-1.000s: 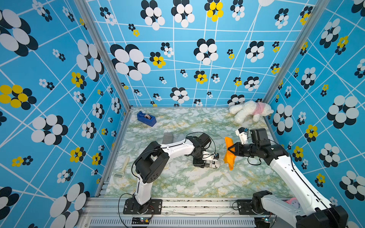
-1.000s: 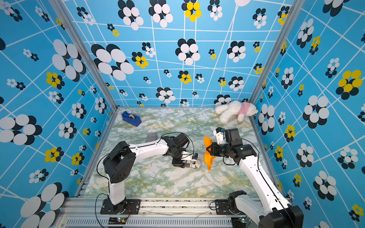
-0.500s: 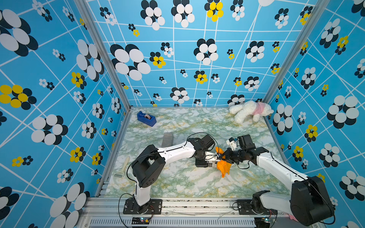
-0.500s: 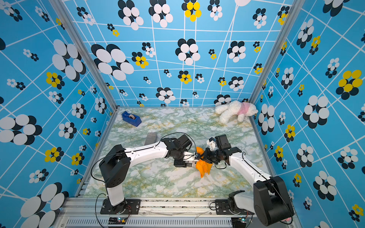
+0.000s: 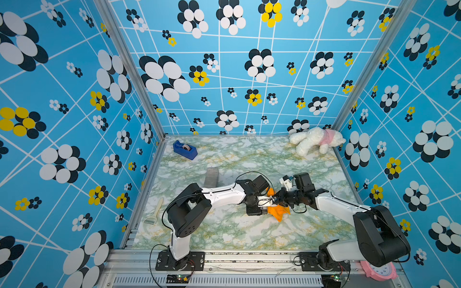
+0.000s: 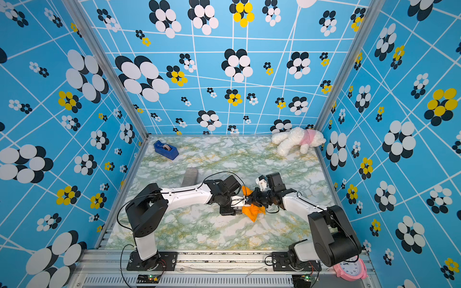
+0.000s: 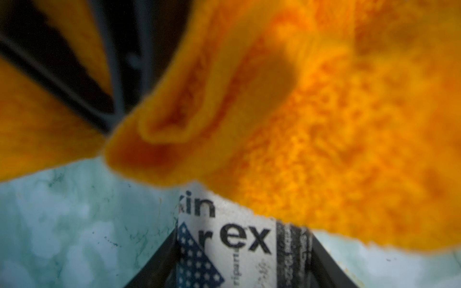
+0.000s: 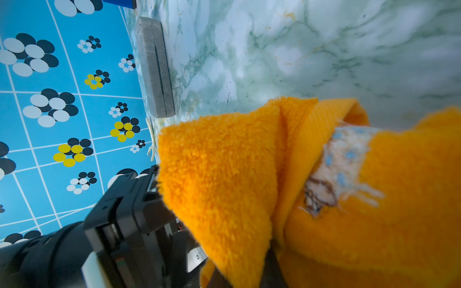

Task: Wipe the eyeglass case
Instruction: Wipe the dirt from the eyeglass case.

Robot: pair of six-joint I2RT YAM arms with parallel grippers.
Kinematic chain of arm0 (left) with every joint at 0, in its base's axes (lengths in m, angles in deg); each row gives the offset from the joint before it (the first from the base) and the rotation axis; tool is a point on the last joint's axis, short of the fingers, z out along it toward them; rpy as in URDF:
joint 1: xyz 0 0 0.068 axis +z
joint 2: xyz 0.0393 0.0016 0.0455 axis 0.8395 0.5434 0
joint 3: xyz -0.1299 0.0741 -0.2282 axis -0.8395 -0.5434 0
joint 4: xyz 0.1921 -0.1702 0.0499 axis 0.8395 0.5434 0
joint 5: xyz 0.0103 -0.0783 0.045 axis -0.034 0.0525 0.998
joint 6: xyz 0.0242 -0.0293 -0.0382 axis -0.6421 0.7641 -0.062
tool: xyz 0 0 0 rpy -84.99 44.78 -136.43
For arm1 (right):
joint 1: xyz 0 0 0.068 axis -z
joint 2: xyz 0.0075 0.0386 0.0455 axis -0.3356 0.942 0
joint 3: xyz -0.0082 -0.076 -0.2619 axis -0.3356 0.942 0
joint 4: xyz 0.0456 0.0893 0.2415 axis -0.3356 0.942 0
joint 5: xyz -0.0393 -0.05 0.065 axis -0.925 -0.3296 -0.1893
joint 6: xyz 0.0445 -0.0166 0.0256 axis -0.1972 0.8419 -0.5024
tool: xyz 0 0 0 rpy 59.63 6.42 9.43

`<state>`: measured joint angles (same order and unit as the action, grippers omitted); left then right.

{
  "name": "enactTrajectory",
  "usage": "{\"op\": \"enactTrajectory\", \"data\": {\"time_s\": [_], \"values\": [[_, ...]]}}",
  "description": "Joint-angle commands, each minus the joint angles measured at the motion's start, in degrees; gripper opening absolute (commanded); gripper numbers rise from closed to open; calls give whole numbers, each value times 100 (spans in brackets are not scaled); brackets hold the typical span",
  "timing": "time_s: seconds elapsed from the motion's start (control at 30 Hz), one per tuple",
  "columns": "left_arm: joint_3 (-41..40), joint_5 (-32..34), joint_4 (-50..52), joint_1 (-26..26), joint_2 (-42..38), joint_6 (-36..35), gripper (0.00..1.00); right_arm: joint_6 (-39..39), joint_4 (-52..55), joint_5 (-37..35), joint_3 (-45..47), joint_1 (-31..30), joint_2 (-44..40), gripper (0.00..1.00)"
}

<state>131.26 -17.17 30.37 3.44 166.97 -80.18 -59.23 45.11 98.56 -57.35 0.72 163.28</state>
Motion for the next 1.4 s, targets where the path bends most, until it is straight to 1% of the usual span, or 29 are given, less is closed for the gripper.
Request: {"op": "enactTrajectory", "data": {"time_s": [0.0, 0.2, 0.3, 0.47, 0.53, 0.6, 0.67, 0.73, 0.77, 0.87, 1.0, 1.1, 1.17, 1.27, 1.37], "values": [[-42, -97, -1520, 30, -128, 331, 20, -121, -103, 297, 164, -185, -245, 0], [-204, 12, -2190, 78, -132, 561, 22, -343, -429, 471, 295, -315, -324, 0], [-162, -3, -2291, 73, -127, 628, 22, -433, -624, 481, 314, -437, -224, 0], [-150, 4, -2355, 96, -128, 695, 20, -436, -886, 555, 391, -449, -71, 0], [-160, 38, -2335, 117, -137, 696, 19, -136, -432, 475, 331, -324, -255, 0], [-235, 63, -2339, 126, -225, 685, 19, 268, 256, 312, 270, 49, -585, 0], [-311, 109, -2347, 140, -314, 647, 19, 851, 1183, 166, 116, 552, -949, 0], [-314, 136, -2299, 141, -355, 592, 19, 1341, 1935, -131, -161, 633, -1129, 0], [-298, 145, -2264, 143, -355, 568, 19, 1394, 2046, -125, -235, 634, -1157, 0], [-176, 147, -2223, 138, -317, 545, 19, 993, 1648, 238, -200, 527, -1110, 0], [72, 254, -2137, 74, -175, 506, 19, 387, 936, 172, -134, -45, -975, 0], [173, 302, -2127, 30, -132, 494, 19, -180, 166, 352, 69, -193, -824, 0], [161, 314, -2172, 30, -155, 510, 19, -110, 178, 278, 114, -189, -780, 0], [128, 346, -2118, 25, -204, 486, 19, 448, 914, -17, -49, -65, -846, 0], [-27, 394, -2156, 21, -356, 444, 18, 885, 1567, -87, -158, 512, -1108, 0]]}}
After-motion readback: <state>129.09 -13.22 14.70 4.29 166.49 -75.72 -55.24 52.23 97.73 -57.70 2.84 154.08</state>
